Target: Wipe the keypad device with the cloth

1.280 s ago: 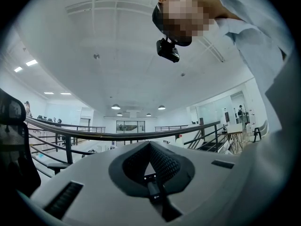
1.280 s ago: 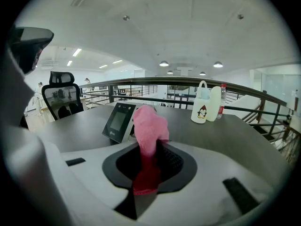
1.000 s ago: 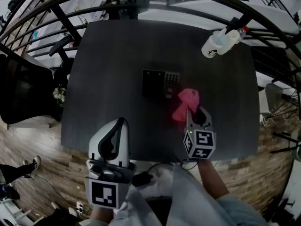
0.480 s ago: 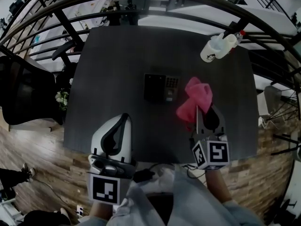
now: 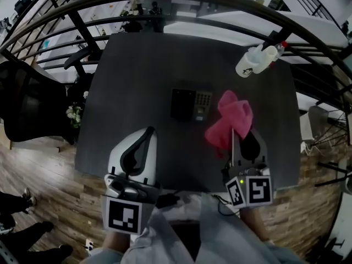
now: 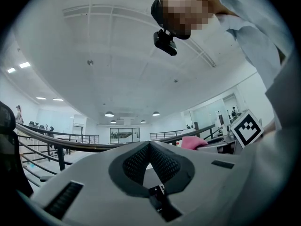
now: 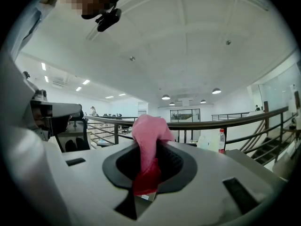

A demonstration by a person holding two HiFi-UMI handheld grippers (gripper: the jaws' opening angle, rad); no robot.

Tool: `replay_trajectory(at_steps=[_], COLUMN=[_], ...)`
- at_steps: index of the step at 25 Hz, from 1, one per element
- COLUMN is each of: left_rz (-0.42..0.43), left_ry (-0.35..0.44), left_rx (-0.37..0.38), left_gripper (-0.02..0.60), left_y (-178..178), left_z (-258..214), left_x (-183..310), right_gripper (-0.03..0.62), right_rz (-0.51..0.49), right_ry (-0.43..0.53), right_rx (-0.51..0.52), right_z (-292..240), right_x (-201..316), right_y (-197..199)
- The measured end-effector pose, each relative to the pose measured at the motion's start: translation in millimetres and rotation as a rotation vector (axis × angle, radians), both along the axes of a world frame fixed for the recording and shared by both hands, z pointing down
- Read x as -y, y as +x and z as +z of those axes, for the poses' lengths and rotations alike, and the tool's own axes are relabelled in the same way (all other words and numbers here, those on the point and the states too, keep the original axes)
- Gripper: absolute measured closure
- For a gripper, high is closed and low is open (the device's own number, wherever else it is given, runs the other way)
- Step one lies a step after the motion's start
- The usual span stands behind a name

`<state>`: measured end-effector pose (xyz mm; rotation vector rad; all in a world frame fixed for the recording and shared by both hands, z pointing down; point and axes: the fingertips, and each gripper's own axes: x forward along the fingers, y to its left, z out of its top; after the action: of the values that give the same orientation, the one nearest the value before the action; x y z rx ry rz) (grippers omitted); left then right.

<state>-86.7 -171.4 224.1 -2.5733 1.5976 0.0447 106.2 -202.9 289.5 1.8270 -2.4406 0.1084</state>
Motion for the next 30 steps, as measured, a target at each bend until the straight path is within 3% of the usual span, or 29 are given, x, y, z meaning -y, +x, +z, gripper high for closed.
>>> replay_trajectory(at_steps=[13, 30], left_rz=[-0.009, 0.005], left_ry=[0.006, 0.007], left_rx=[0.009, 0.015], left_gripper=[0.577, 0.577], left_y=[-3.3, 1.5], left_z=[-2.9, -1.0], left_x=[0.9, 2.9], right_gripper=[0.523, 0.523], right_rz=[-0.077, -0.086], right_ry=[-0.005, 0.0], right_rx=[0.009, 0.009], right_z=[-1.2, -2.3], right_x=[4.4, 7.3], right_y=[-23.5, -23.5])
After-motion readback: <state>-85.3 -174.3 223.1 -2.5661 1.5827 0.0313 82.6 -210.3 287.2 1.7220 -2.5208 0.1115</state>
